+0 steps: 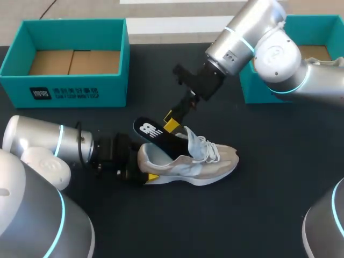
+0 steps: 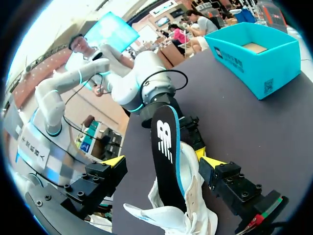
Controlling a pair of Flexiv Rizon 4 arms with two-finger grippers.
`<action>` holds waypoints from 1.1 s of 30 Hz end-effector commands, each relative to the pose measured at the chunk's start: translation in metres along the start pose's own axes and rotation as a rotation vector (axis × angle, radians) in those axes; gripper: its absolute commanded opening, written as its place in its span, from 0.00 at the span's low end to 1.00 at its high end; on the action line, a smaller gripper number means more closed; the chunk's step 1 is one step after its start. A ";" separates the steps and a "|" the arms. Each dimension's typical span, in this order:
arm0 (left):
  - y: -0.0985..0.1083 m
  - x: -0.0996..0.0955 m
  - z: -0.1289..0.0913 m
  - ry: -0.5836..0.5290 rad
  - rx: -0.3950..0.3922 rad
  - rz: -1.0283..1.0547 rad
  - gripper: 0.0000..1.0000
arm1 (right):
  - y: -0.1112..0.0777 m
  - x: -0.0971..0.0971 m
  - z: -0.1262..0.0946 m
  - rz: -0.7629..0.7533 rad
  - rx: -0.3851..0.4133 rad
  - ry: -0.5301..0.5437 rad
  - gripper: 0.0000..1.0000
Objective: Take the shoe out of the shoebox, open the shoe tongue, remove and reinsert the insole, then place the shoe into the shoebox
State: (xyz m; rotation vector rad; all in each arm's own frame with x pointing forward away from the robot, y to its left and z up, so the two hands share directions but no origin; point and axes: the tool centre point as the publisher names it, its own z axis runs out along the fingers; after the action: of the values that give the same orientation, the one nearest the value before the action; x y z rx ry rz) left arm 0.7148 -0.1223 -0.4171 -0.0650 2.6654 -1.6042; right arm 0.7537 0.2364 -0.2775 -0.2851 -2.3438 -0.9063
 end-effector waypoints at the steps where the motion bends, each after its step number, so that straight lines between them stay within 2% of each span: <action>1: 0.001 0.001 0.000 0.000 -0.003 0.001 0.00 | 0.004 -0.004 0.001 0.000 0.013 0.008 1.00; 7: 0.001 0.001 0.000 0.000 -0.003 0.001 0.00 | 0.004 -0.004 0.001 0.000 0.013 0.008 1.00; 8: 0.001 0.001 0.000 0.000 -0.003 0.001 0.00 | 0.004 -0.006 0.003 -0.007 -0.038 0.033 1.00; 11: 0.001 0.001 0.000 0.000 -0.003 0.001 0.00 | -0.001 -0.013 0.009 0.013 -0.081 0.126 1.00; 17: 0.001 0.001 0.000 0.000 -0.003 0.001 0.00 | -0.008 -0.016 0.020 0.044 -0.068 0.233 1.00; 23: 0.001 0.001 0.000 0.000 -0.003 0.001 0.00 | -0.009 -0.017 0.029 0.031 -0.055 0.284 1.00; 24: 0.001 0.001 0.000 0.000 -0.003 0.001 0.00 | -0.009 -0.017 0.030 0.031 -0.047 0.290 0.90; 26: 0.001 0.001 0.000 0.000 -0.003 0.001 0.00 | -0.008 -0.017 0.033 0.022 -0.040 0.307 0.57; 27: 0.001 0.001 0.000 0.000 -0.003 0.001 0.00 | -0.006 -0.016 0.034 0.022 -0.037 0.311 0.51; 30: 0.001 0.001 0.000 0.000 -0.003 0.001 0.00 | -0.005 -0.015 0.036 0.018 -0.033 0.324 0.55; 33: 0.001 0.001 0.000 0.000 -0.003 0.001 0.00 | -0.004 -0.015 0.039 0.008 -0.033 0.341 0.50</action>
State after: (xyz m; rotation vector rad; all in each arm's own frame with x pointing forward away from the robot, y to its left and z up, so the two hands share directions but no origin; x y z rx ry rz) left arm 0.7148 -0.1223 -0.4171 -0.0651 2.6653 -1.6042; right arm 0.7419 0.2536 -0.3068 -0.1620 -2.0429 -0.9230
